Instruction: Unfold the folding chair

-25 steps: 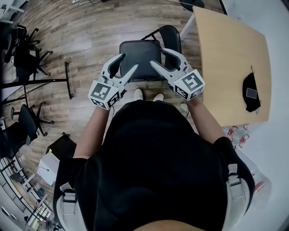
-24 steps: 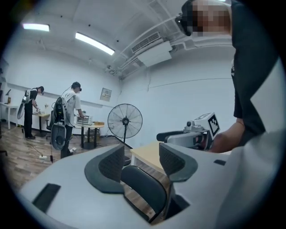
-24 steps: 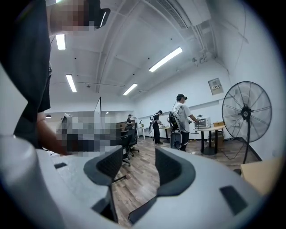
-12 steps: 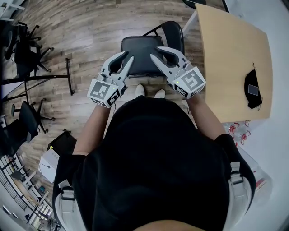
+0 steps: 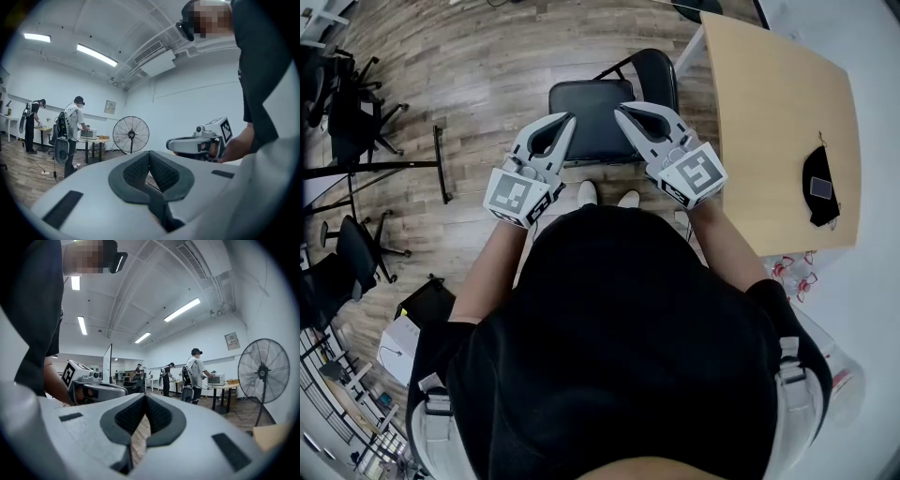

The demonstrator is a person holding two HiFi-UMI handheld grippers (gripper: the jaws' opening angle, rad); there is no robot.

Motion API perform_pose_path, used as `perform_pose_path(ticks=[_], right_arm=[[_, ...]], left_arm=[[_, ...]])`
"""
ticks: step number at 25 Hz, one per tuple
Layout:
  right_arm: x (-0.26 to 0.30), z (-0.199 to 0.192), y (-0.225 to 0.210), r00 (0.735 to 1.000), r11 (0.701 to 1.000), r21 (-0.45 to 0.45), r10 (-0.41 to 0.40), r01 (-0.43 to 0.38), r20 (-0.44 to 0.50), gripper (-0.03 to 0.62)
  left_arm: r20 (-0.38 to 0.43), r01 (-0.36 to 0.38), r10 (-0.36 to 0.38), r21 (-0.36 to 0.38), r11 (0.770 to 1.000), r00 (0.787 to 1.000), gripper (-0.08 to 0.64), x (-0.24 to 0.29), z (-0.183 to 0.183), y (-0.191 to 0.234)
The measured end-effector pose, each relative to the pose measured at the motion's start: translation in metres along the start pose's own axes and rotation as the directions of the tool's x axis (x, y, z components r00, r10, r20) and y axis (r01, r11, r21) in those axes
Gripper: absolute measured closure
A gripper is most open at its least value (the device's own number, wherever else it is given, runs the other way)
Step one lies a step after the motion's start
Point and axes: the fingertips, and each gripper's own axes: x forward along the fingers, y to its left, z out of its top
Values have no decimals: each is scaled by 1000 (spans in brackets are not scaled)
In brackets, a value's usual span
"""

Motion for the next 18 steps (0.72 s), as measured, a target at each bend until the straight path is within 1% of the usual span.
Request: perform_pose_path(ticks=[6,11,18], right_arm=[[-5,2,-3,1000,1000,-7,-19,19,-4,591],[-8,0,-6,999,999,6,-40,40,-3,591],[-10,-1,-6,999,999,15,-47,47,-7,591]], left_arm=[[2,22,-22,21,1000,1000,566,7,4,-6],[-3,33,-33,10,999,999,566,11,4,-9],[-8,37,-37,-9,999,999,566,14,1,-11]])
